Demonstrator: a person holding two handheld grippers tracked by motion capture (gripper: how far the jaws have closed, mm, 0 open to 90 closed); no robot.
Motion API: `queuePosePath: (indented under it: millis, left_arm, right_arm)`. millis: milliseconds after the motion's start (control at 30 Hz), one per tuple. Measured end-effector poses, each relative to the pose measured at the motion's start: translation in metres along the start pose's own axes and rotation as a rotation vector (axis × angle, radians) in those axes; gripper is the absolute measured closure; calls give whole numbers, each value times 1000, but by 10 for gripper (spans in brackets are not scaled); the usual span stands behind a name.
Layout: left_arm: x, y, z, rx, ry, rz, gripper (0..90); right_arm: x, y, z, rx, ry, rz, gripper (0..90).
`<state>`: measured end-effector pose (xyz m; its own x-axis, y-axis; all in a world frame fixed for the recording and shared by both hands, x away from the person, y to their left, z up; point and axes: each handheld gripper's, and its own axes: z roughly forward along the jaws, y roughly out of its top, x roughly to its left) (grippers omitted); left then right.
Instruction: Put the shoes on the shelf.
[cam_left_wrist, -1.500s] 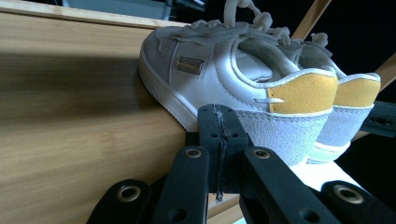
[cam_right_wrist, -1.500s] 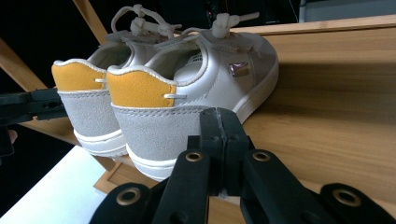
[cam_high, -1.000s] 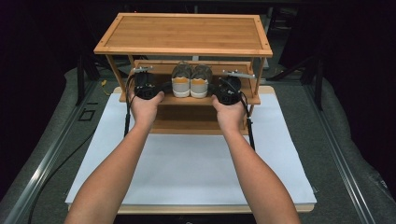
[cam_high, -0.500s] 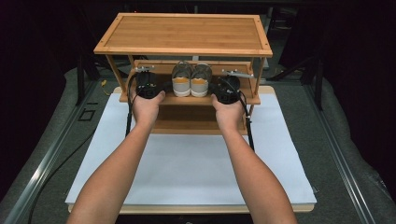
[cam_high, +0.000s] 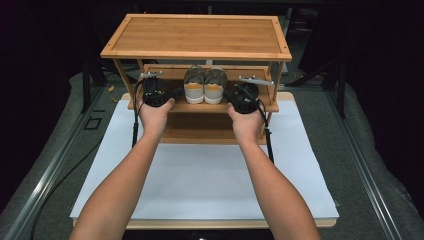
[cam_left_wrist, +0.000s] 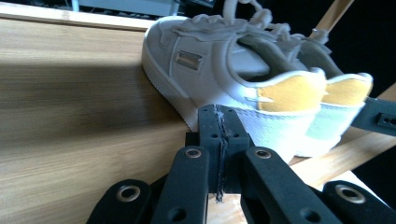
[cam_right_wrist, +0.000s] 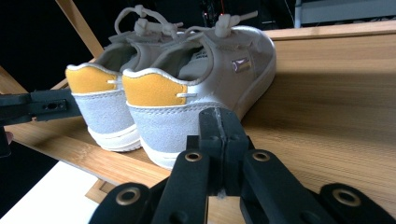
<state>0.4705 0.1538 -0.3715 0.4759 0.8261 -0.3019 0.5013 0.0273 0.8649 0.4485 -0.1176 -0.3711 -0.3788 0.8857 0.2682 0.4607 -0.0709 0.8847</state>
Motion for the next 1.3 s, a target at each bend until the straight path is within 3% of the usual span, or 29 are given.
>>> queuePosePath:
  millis: [167, 300, 433, 500, 533, 967, 1300]
  left_arm:
    - [-6, -4, -7, -2, -17, 4, 894]
    - [-11, -2, -13, -3, -45, 8, 892]
    - [-13, -2, -18, -6, -46, 11, 882]
    - [-14, -2, -23, -9, -47, 19, 880]
    - [-15, -3, -26, -12, -52, 22, 880]
    - [-22, -8, -59, -12, -100, 50, 881]
    - [-14, -30, -77, -4, -116, 81, 863]
  right_arm:
    - [0, -1, -6, -18, 6, 6, 900]
    - [0, -1, -10, -4, 12, -2, 900]
    - [4, -1, -14, -7, 16, -12, 900]
    - [6, -1, -16, -1, 32, -29, 900]
    - [8, -1, -18, -5, 11, -36, 900]
    - [14, 1, -46, -8, 34, -54, 892]
    - [10, -16, -67, 24, 48, -75, 883]
